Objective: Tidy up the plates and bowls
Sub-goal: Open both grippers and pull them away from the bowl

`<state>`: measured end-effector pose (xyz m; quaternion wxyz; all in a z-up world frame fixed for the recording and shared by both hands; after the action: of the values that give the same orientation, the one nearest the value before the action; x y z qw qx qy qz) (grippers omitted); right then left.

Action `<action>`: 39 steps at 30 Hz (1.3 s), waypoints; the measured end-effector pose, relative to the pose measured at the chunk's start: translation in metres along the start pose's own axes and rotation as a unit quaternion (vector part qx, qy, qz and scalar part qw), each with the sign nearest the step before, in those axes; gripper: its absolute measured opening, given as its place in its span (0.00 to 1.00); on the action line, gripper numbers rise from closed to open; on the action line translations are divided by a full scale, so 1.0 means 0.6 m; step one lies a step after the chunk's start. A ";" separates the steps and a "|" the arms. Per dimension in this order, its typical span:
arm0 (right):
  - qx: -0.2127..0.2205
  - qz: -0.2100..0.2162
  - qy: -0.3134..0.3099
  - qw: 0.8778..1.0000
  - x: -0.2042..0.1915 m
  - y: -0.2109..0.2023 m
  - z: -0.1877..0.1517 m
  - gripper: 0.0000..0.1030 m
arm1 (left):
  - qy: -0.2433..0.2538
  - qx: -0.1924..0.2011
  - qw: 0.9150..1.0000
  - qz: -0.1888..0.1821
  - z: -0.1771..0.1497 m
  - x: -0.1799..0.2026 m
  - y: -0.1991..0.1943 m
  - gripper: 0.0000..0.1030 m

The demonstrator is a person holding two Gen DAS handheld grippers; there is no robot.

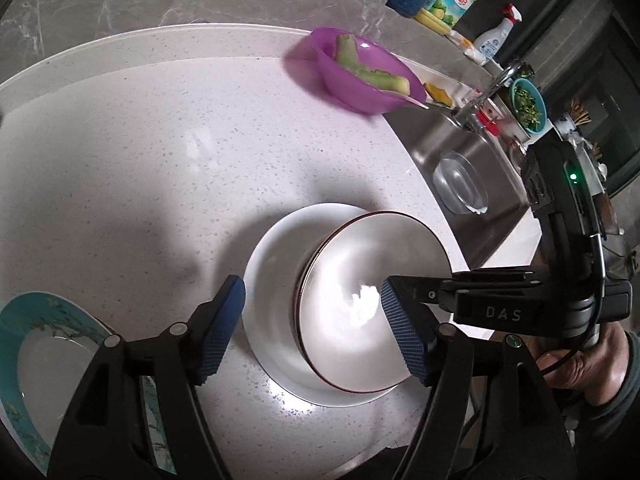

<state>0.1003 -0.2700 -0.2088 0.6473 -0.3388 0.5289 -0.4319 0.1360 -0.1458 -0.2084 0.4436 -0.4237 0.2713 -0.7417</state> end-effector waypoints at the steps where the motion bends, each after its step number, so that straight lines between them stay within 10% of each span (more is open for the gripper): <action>1: 0.000 0.000 0.000 1.000 0.000 -0.001 0.001 0.15 | -0.001 -0.001 1.000 0.000 0.000 -0.002 0.000 0.67; 14: -0.014 -0.018 -0.046 0.999 -0.034 -0.007 -0.001 0.55 | -0.025 -0.006 1.000 0.008 -0.011 -0.026 -0.002 0.67; 39: 0.010 -0.164 -0.225 0.960 -0.093 0.010 0.005 0.75 | -0.085 -0.002 0.996 0.025 -0.022 -0.071 -0.011 0.67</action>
<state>0.1005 -0.2163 -0.1917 0.6736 -0.5026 0.3023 -0.4497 0.1323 -0.1048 -0.2259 0.4828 -0.4794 0.2445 -0.6909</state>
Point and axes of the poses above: each gripper's, at about its wrist camera, not at the fingertips, and y roughly the way its jaws point, x to its right, z to its top, the point moved 6 cm from there along y, roughly the way its jaws point, and after that the axes turned 4 degrees about x, right-handed, at the moved point
